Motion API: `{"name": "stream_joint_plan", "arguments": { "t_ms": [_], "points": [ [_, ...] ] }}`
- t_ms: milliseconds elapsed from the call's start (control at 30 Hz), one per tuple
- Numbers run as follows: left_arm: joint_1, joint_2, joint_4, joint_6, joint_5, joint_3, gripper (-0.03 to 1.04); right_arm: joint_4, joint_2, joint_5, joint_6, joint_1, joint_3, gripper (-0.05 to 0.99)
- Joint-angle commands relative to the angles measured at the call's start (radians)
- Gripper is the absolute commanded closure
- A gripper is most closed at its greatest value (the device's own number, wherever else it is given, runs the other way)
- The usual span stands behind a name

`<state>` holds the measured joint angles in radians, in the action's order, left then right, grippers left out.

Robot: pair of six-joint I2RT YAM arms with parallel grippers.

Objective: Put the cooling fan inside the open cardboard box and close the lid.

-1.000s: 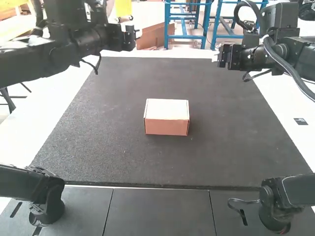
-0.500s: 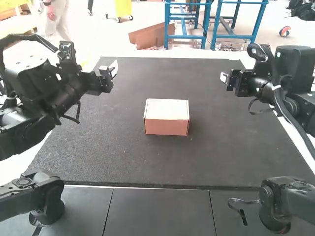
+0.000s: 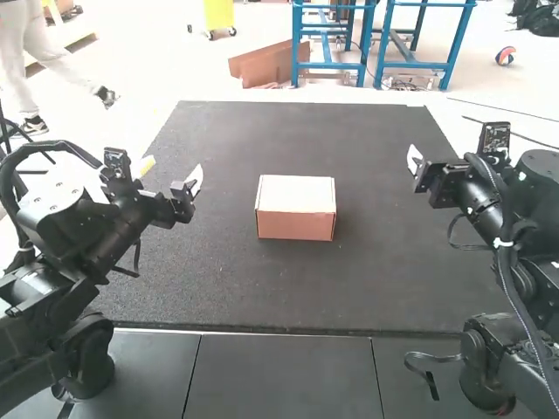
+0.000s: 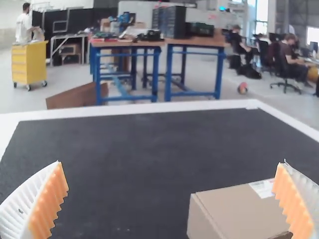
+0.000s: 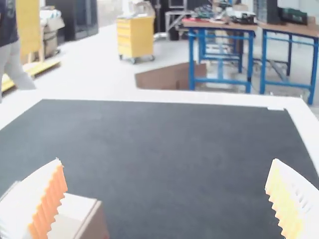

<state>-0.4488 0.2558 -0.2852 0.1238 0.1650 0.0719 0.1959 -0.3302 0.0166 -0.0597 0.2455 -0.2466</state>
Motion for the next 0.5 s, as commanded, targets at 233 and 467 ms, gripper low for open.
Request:
{"name": "stream_joint_plan", "arguments": {
  "t_ms": [233, 467],
  "points": [
    [0.012, -0.256, 0.196, 0.01, 0.007, -0.075, 0.05, 0.082, 0.102, 0.059, -0.046, -0.045, 0.168, 0.02],
    [0.061, -0.247, 0.23, 0.06, 0.011, -0.075, 0.05, 0.073, 0.175, 0.052, -0.069, -0.077, 0.24, 0.02]
  ]
}}
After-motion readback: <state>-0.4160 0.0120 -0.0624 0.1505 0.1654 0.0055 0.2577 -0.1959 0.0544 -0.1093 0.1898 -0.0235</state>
